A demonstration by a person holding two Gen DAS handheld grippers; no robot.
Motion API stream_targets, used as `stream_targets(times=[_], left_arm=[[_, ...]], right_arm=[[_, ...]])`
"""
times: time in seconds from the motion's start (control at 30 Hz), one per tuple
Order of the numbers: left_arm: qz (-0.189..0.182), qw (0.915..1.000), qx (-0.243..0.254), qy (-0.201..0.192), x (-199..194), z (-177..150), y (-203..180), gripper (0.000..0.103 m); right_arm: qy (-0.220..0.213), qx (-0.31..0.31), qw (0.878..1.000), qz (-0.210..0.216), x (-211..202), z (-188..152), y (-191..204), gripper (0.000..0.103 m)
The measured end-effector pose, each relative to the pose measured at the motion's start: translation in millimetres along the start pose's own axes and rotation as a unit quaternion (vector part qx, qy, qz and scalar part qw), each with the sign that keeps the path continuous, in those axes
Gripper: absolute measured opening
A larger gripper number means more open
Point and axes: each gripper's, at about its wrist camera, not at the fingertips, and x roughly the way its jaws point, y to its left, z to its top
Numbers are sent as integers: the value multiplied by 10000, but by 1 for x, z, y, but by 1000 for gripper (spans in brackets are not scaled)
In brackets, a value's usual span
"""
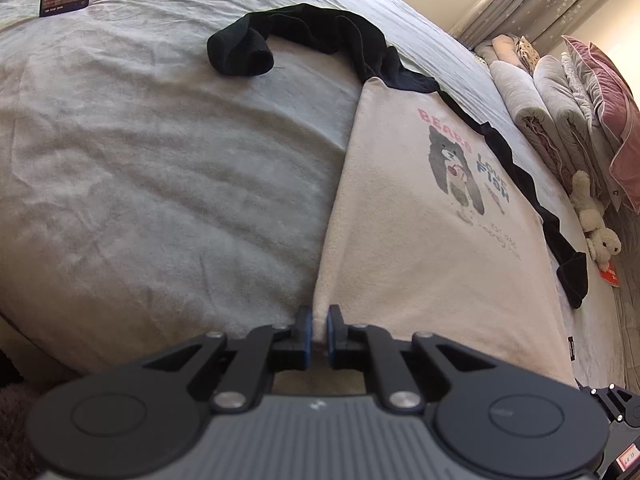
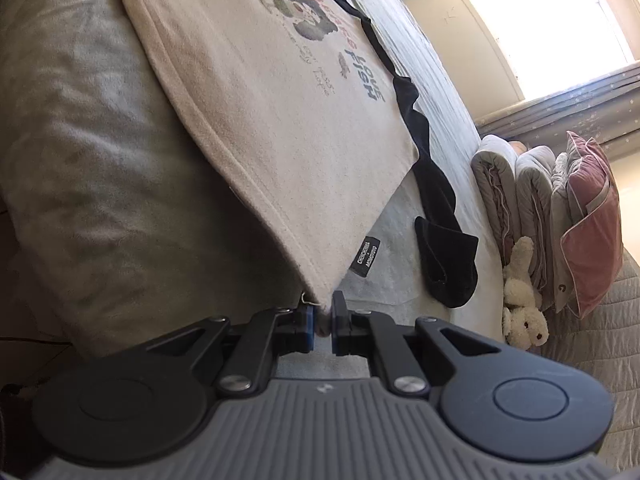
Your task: Fold clothes
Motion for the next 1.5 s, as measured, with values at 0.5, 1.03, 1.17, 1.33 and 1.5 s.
stream_targets(times=[0.5,1.03,1.17,1.33,1.5], left_arm=[[-255,9988,419,6,-26,10,-10,47],[-379,9893,1294,-562,-15,67,-100,64],[-436,9863,1522,-472,7,80,-133,69],[-492,9819,1809,-280,43,94,-177,70],[-603,9780,1995,-48,82,102,-220,70]], right_arm=[[-41,561,9981,243,-15,-3,-20,44],[-312,2124,9761,331,10,14,-99,60],[-190,2742,9608,349,36,11,-122,61],[-145,3690,9283,436,62,-2,-156,63],[-129,4406,8962,499,90,-26,-185,64]])
